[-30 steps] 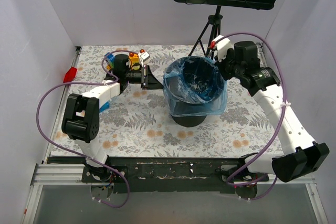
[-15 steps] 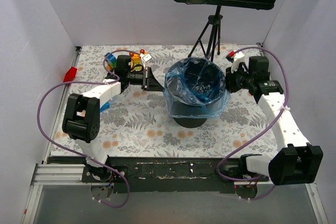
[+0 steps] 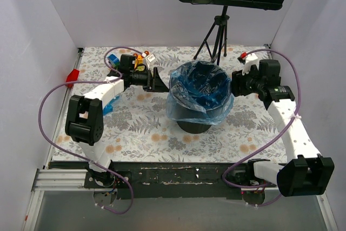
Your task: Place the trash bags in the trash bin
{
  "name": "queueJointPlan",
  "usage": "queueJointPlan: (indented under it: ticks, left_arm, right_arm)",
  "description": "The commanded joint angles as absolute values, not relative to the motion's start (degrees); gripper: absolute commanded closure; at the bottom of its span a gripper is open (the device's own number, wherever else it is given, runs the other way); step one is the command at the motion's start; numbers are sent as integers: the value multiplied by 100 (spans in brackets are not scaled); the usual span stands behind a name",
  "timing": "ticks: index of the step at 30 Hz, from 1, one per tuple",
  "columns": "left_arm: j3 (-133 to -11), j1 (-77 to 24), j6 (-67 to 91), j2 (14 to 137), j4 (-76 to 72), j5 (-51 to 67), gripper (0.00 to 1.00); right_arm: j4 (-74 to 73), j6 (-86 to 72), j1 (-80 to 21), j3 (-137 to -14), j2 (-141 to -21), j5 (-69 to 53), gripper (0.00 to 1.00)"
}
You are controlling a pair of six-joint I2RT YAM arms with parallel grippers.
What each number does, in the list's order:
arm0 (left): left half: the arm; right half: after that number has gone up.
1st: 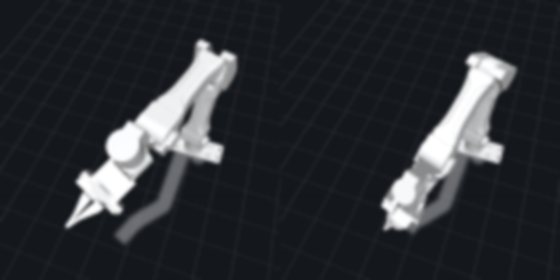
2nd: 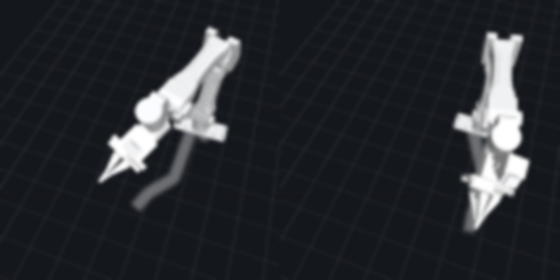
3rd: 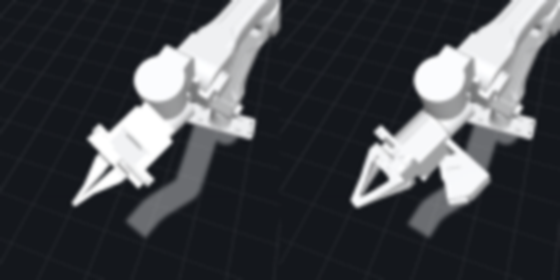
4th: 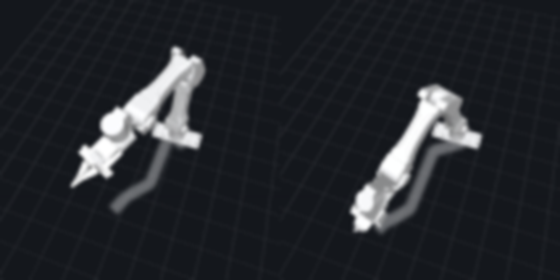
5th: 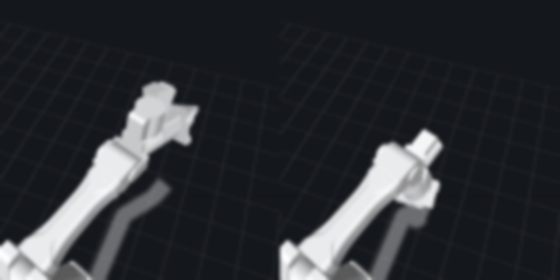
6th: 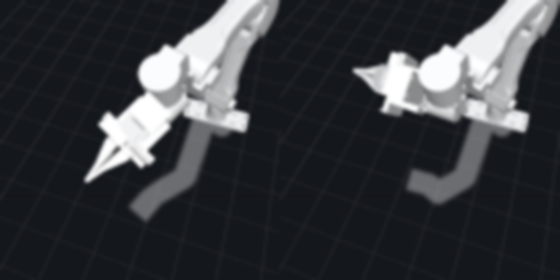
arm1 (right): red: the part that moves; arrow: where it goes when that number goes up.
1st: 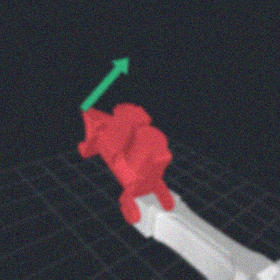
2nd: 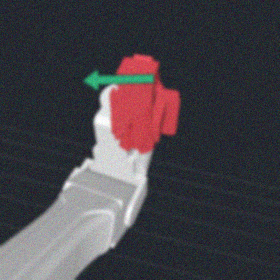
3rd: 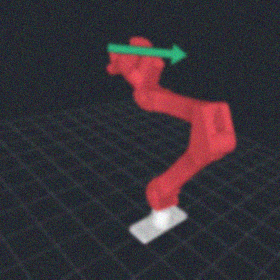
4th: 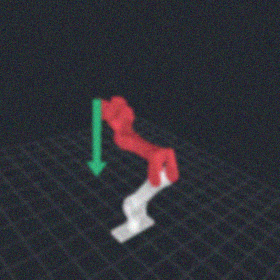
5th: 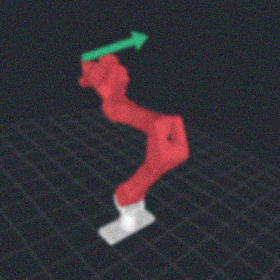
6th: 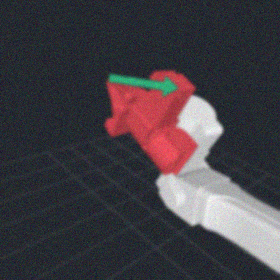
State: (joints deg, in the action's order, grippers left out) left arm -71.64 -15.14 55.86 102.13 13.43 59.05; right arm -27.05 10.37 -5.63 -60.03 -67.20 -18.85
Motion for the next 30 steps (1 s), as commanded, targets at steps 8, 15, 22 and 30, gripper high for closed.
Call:
queueJointPlan:
  ticks: [8, 15, 22, 30]
  left_arm:
    - [-7839, -1178, 4139, 9185, 2752, 4036, 2]
    - [-8384, -1187, 4166, 8991, 2092, 3752, 2]
    - [-8288, -1187, 4148, 8913, 2180, 3876, 2]
    - [-7990, -1195, 3955, 8377, 2224, 3674, 2]
  right_arm:
    - [-3911, 229, -580, -7268, -6583, 536, 19]
    - [-3384, 1264, -606, -8374, -6591, -2605, 22]
    - [-4743, 2529, -2222, -9773, -8337, -3385, 51]
    - [-5080, 3418, -3032, -9335, -9088, -2251, 99]
